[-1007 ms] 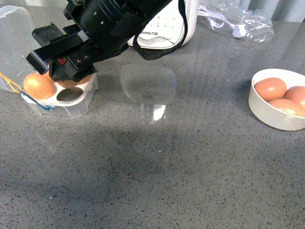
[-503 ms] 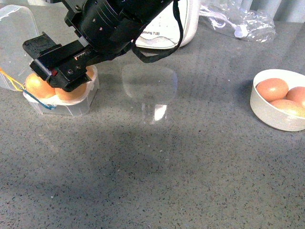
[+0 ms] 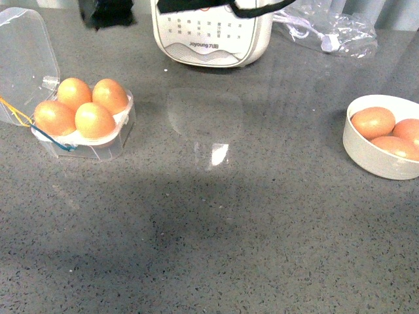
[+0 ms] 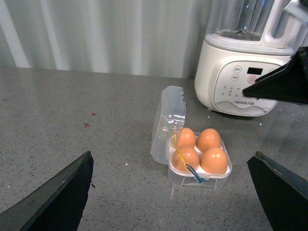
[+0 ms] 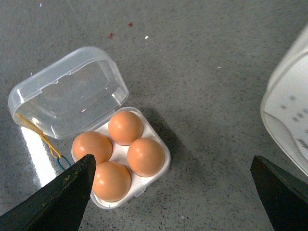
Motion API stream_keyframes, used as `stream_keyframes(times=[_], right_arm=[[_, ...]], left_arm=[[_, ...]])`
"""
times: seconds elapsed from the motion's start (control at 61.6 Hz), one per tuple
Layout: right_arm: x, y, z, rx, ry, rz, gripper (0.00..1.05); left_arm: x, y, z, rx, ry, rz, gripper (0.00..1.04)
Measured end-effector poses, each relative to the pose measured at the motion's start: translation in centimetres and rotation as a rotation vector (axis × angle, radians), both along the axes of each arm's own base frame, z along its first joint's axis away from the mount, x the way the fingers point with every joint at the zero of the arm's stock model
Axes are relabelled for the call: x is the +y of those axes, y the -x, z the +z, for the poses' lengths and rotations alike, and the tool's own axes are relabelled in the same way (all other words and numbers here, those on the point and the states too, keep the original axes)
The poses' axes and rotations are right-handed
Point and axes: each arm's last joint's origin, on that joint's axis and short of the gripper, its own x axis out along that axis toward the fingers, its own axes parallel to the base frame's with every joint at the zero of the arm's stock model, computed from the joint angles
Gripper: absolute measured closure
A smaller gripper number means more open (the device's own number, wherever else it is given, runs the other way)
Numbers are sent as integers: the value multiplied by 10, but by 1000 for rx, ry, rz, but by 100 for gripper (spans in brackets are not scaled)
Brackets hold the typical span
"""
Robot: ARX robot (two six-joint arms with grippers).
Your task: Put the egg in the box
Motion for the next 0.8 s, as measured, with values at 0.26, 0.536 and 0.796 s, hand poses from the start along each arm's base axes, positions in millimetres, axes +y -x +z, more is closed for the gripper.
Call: stream_keyframes(times=[0.26,0.536,0.796], right_arm=[[-60,22,-36,-432,0,-755,34],[-152,96,-28,-601,-144,-937,80],[-192,148,-46,-572,-123,-915,102]], left_arm=[[0,0,0,0,0,2,7],[0,0,0,0,0,-1,7],[0,0,0,0,0,0,7]])
